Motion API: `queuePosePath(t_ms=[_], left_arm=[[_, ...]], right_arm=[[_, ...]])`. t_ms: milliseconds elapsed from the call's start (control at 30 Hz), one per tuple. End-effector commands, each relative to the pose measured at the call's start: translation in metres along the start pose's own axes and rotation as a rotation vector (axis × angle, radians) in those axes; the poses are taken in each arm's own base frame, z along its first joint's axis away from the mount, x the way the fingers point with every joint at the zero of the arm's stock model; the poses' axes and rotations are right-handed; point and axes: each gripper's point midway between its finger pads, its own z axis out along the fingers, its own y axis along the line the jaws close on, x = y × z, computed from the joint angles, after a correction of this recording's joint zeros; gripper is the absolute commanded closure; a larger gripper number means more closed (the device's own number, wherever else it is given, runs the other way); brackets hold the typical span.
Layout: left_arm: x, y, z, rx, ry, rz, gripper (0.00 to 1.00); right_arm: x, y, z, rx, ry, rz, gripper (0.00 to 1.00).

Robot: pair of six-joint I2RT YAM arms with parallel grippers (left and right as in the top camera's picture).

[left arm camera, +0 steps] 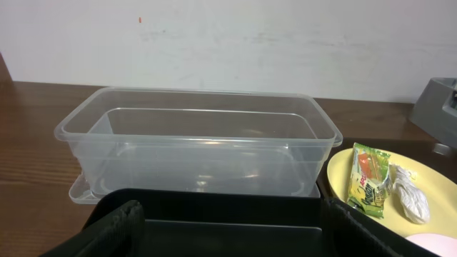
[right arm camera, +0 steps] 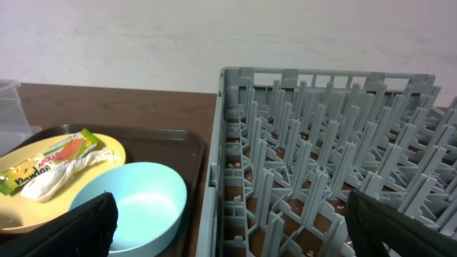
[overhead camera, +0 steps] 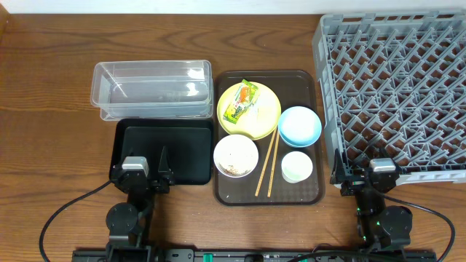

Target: Sort waste into correct bins and load items into the dishwasher rack

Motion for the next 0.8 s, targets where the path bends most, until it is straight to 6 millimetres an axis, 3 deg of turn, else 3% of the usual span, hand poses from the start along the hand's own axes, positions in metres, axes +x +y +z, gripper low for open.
queuePosePath(t_ms=[0,233,367,633,767], left_arm=[[0.014,0.004,0.000,-0.018,0.048,-0.013,0.20],[0.006,0.003,-0.004,-0.030,0.109,-0.124,0.20],[-0.009,0.002,-0.006,-0.042,0.190,-0.122,0.20],[-0.046,-0.002,0.008,-0.080,0.451,-0.119,0.20],[-0.048,-0.003,0.015,-0.112,0.656,-0.115,0.20]], right_arm=[[0.000,0.000,0.000,-0.003,0.001,-0.003,0.01],[-0.005,-0.006,-0.005,0.036,0.069,0.007,0.01],[-0.016,-0.016,-0.010,0.092,0.172,-0.001,0.01],[-0.041,-0.021,-0.009,0.135,0.455,0.048,0.01],[-0.050,-0.016,-0.004,0.113,0.583,0.053,0.01]])
